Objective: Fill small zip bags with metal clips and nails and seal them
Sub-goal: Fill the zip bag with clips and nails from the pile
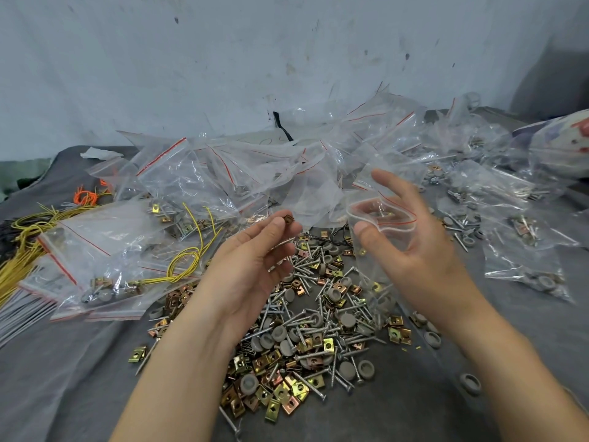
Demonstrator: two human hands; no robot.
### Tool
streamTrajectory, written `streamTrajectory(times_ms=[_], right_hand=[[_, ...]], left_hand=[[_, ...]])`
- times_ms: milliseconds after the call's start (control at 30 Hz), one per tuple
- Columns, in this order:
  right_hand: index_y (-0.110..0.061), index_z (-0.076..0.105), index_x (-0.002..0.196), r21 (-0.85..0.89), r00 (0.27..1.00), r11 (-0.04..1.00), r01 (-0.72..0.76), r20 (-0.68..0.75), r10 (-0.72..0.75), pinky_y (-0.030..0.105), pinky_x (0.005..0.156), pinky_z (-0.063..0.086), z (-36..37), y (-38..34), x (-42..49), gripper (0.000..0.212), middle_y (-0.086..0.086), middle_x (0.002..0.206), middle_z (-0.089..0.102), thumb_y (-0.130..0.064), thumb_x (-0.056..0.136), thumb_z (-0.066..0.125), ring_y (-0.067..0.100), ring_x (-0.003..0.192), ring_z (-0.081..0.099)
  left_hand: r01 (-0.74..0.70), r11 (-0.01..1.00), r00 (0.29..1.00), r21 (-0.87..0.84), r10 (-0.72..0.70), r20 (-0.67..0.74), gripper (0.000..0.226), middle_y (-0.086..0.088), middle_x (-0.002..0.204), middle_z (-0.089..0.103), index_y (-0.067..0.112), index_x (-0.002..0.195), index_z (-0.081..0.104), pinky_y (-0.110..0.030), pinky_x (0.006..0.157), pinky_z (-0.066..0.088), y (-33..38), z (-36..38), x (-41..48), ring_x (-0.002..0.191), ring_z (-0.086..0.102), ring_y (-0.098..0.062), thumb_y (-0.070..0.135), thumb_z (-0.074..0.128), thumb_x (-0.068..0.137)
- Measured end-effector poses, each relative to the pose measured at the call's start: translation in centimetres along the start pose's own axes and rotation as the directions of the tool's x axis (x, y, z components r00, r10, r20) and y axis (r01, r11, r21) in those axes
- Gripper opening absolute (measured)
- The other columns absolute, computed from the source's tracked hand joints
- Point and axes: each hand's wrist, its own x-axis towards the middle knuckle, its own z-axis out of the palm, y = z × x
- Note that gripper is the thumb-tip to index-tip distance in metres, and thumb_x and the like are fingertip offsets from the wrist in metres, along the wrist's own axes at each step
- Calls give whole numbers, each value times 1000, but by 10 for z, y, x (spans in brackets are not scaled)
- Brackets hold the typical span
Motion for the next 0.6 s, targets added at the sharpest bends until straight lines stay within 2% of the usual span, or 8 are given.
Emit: streamTrajectory(times_ms=[233,600], right_hand=[[-44,45,139,10,1000,1000,-2,7,2,1,82,40,1,0,0,52,-21,112,66,-26,95,68,-6,107,61],[-46,45,138,11,1000,1000,-4,15,4,0,83,40,1,2,1,52,-18,113,67,-35,92,67,-7,109,60]], left_hand=[[28,998,999,-57,-29,-17,11,5,83,72,20,94,72,-19,58,53,3,4,-1,62,62,-6,25,64,87],[51,995,998,-91,-54,-28,9,5,80,70,21,97,69,-19,56,53,5,6,-3,59,61,-6,23,62,93]])
